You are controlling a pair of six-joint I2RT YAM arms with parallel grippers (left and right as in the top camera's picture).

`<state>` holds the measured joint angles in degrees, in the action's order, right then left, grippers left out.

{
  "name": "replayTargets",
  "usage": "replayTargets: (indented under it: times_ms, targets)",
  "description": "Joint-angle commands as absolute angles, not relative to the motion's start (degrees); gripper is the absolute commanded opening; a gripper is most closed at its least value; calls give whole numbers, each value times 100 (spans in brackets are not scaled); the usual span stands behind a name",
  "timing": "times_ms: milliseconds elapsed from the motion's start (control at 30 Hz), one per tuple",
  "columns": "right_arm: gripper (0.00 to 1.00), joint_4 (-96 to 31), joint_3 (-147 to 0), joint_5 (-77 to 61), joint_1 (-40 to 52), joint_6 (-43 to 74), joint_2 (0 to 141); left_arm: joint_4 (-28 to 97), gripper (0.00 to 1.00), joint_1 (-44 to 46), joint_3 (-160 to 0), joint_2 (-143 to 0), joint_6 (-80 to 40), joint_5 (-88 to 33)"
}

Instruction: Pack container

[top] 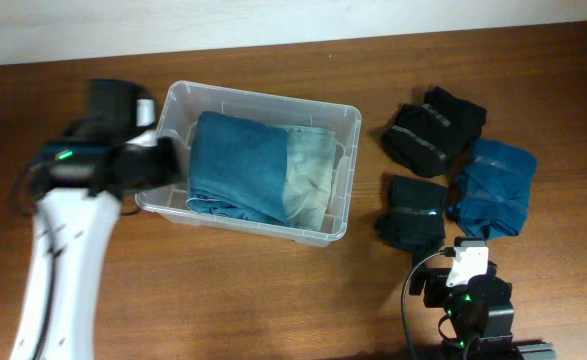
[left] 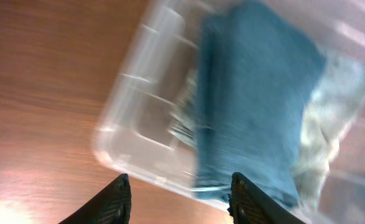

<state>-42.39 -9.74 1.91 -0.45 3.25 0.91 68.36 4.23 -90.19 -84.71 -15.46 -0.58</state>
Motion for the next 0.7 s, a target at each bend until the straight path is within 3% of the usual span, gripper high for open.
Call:
replayTargets:
  times_ms: [0, 167, 433, 533, 667]
  targets:
    - [98, -4254, -928, 198, -82, 390, 51, 6748, 52, 75, -9203, -8125, -1286, -419]
    - [98, -4254, -928, 198, -82, 392, 51, 6423, 51, 276, -9196, -8359, -489, -1481]
    - [98, -4254, -928, 198, -82, 390, 51, 6388, 46, 1100, -9196, -9268, 1138, -1581]
    - [98, -4254, -928, 198, -82, 392, 51, 6523, 41, 1295, -9196, -9784, 1376, -987]
    - [98, -4254, -928, 198, -82, 390, 51, 7035, 39, 1291, -9196, -10322, 794, 198]
